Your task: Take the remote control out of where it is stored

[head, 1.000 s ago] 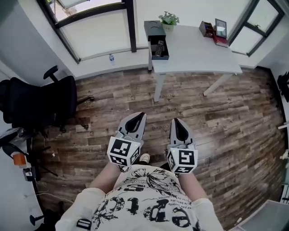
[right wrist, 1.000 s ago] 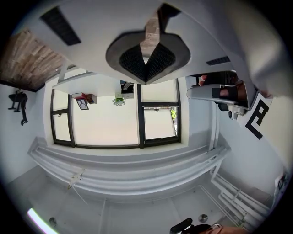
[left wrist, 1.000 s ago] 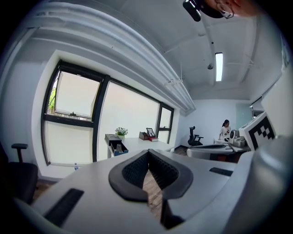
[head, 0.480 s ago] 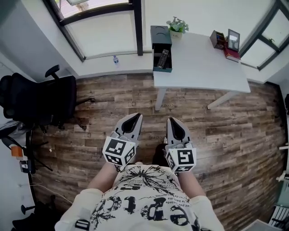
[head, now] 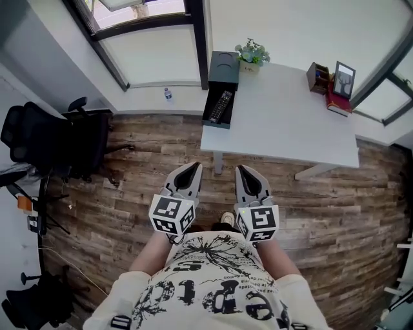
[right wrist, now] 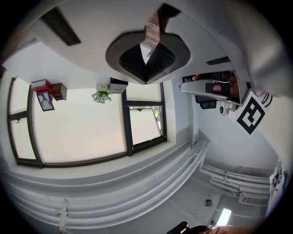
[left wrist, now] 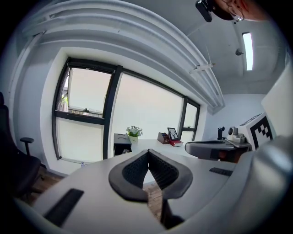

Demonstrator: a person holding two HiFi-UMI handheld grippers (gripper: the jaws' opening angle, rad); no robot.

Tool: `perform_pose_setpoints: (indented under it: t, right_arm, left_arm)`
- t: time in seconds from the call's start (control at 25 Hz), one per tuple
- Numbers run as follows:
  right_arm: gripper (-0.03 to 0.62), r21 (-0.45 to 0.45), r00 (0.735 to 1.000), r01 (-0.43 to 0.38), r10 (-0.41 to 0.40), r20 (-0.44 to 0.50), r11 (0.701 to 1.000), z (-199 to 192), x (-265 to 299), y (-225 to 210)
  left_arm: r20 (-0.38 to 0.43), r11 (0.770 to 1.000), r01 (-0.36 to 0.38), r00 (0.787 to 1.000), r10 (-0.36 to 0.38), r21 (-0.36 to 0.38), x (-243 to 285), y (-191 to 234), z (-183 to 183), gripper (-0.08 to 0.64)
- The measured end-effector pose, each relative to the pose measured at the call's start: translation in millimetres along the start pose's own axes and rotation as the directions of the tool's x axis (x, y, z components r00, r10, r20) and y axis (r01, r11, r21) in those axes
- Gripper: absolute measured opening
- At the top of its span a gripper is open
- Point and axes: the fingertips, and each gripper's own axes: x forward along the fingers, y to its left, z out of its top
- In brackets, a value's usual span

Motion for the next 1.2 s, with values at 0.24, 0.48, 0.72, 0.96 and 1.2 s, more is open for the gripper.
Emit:
perform_pose_setpoints:
  t: [0.24,0.48,0.72,0.96,1.2]
  right_arm:
    - [0.002,0.047,1.0,0.006,-0.005,-0.017,0.999,-8,15,-58]
    - [0.002,0.062,0.998,0.058,-0.056,-0.033,0.996,-9,50,-110]
    - [0.002,0.04,0.993,0.104,-0.101,-0.06,0.994,-1,118,-153]
    - [0.002,0.052,0.984,0.138,-0.131,-0.122,0.989,-2,200,-182]
    - [0.002,0.038,0.976,0.174,-0.167,-0.144,0.984,6,252,-208]
  left_arm:
    - [-0.086,0.996,-0.078,0.994,0.074,-0.041,48,0,-6,0.011]
    - [-0.113,0.999,-0.046,0.993,0.045,-0.009,112,10,1,0.011]
    - [-0.232,0.998,0.045,0.971,-0.053,-0.039,189,43,-9,0.011]
    - [-0.279,0.995,0.091,0.956,-0.097,-0.032,260,94,-3,0.012]
    - [-0.36,0.992,0.12,0.924,-0.129,-0.047,306,122,-20,0.02]
